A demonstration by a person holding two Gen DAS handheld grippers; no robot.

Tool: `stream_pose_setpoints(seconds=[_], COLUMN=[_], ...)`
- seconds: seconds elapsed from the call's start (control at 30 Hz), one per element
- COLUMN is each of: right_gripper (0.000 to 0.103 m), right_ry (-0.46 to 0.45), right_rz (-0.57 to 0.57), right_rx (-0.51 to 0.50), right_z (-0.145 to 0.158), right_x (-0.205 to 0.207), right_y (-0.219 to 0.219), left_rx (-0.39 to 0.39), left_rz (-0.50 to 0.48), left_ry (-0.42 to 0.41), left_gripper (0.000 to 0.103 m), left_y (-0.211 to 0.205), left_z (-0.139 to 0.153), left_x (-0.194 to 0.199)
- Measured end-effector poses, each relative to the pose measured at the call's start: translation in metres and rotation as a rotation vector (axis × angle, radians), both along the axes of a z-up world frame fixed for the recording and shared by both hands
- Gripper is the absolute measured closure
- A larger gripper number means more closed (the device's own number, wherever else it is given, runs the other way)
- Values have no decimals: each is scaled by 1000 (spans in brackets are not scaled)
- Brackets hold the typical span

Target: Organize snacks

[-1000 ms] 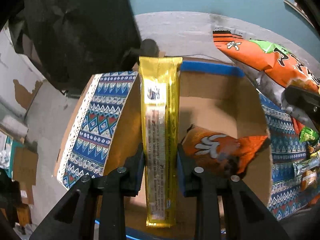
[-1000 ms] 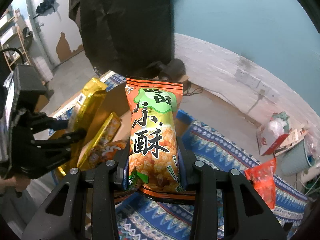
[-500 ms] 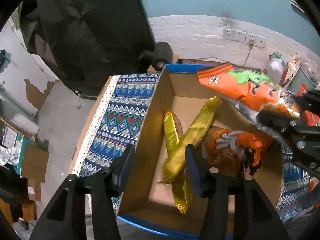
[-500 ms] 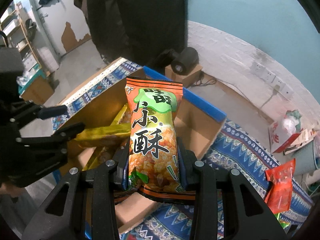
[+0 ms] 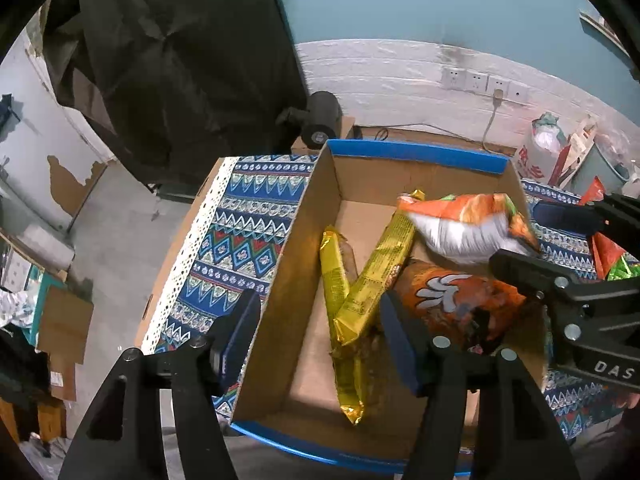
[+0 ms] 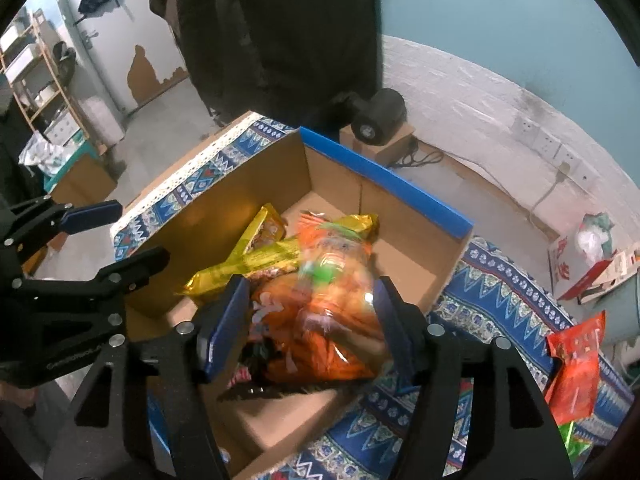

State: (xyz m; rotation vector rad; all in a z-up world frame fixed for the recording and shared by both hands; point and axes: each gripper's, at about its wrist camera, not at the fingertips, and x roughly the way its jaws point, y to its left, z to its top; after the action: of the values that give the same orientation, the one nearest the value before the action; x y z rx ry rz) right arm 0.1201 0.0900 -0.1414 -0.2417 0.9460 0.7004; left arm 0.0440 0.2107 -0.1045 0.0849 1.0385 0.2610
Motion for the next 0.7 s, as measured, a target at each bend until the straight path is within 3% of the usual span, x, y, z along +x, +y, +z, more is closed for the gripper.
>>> stream_pose_setpoints(seconds=[0.33,0.7], right_gripper=[31,29], right_ry=[-54,-67], right_rz=[-44,-125], right_rx=[-16,-61], right_z=[19,19], right_x=[-12,-11], right_y=[-40,-103], left_rx=[-42,-70], left_rz=[-61,-163], left_ry=[-7,18], left_gripper=[35,35], left_y=[-29,-81], left_z=[6,6], left_x=[4,7])
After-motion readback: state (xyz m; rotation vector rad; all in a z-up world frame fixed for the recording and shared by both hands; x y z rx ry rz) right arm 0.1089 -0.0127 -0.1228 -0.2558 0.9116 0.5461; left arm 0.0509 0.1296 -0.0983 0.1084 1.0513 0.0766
